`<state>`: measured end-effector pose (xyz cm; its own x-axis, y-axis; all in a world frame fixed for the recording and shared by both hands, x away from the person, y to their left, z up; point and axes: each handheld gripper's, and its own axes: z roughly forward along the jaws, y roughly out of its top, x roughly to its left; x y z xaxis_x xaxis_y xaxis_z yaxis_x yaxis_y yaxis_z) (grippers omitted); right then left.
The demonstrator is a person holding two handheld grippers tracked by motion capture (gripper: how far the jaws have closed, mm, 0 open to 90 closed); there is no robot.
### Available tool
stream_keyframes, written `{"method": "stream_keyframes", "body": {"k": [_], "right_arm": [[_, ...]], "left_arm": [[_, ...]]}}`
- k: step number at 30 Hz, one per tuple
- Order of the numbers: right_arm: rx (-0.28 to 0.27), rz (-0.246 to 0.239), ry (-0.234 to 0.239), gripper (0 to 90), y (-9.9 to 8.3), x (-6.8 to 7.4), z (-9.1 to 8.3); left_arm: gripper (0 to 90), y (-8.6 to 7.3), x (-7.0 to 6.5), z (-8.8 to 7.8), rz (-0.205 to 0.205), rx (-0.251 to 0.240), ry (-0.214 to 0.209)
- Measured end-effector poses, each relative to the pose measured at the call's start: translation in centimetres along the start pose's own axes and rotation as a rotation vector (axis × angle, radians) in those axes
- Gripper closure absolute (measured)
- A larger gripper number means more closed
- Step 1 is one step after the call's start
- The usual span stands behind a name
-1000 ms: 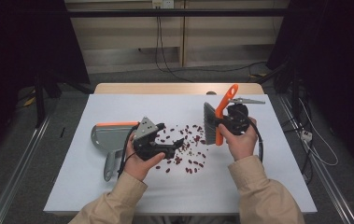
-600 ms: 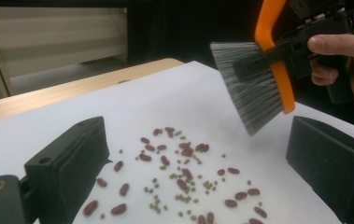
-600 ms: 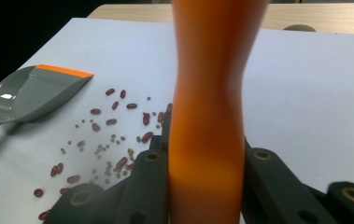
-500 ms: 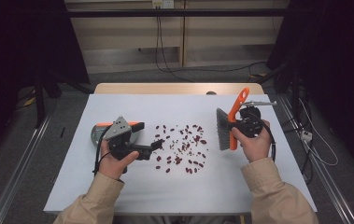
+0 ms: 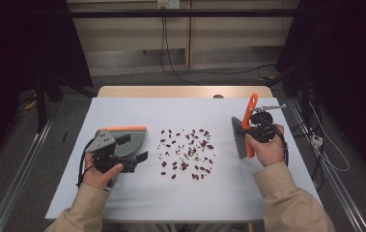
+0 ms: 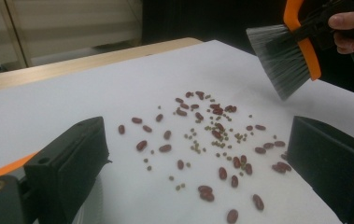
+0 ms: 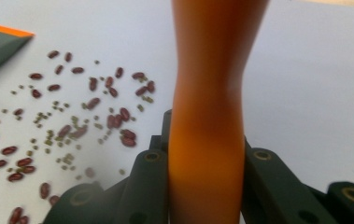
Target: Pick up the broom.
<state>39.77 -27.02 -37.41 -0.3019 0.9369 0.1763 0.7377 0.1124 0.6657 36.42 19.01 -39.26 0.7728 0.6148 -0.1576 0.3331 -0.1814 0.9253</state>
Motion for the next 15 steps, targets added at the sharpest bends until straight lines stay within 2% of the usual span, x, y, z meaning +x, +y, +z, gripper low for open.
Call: {"method": "stream_keyframes", "body": {"k": [7, 15], "right_arm": [[0.036, -0.006, -0.021, 77.6, -0.5, -0.4, 2.0], [0.02, -0.027, -0.038, 77.2, -0.3, 0.2, 4.3]], "left_arm": [[5.3, -0.9, 1.2, -1.2, -0.023, -0.013, 0.031], [5.3, -1.4, 1.6, -1.6, -0.023, -0.008, 0.04]]}}
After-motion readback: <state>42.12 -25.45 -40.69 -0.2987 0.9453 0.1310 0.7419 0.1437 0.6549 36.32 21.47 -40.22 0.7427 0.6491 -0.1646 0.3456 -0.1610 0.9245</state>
